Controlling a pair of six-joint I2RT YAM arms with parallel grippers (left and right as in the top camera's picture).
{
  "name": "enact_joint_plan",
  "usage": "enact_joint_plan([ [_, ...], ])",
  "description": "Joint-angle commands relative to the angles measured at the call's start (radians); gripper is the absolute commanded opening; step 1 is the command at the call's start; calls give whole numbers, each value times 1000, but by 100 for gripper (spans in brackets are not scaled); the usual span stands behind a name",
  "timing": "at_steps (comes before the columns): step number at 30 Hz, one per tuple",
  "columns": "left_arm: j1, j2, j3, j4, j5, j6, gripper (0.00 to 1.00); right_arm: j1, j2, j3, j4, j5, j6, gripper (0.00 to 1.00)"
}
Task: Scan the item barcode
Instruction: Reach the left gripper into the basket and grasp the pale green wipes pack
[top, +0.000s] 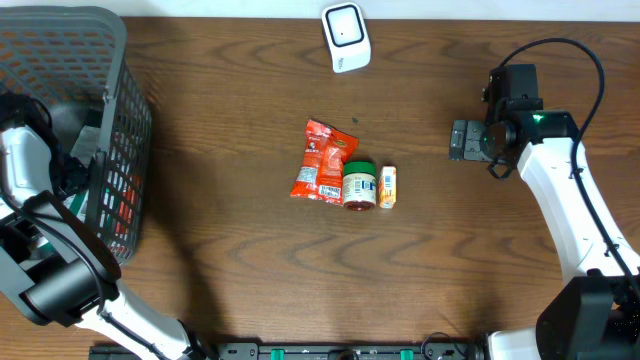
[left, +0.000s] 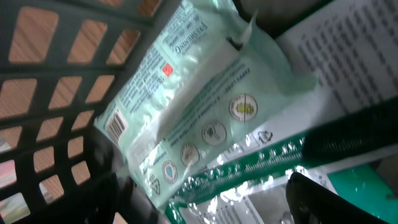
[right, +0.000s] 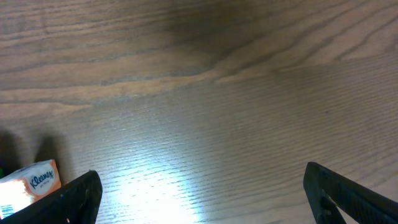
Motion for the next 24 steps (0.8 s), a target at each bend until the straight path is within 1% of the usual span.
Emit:
enact_joint_plan([
  [1, 15, 7, -5, 25, -25, 2, 86, -2, -10, 10, 0, 16, -10, 99],
  [12, 29, 67, -10, 63, -24, -2, 82, -2, -10, 10, 0, 16, -10, 99],
  [21, 29, 136, -11, 60, -25, -5, 82, -2, -10, 10, 0, 16, -10, 99],
  [22, 29, 137, -11, 63, -25, -5, 79, -2, -10, 10, 0, 17, -10, 99],
  [24, 29, 137, -11, 79, -26, -4, 71, -2, -10, 10, 0, 16, -10, 99],
])
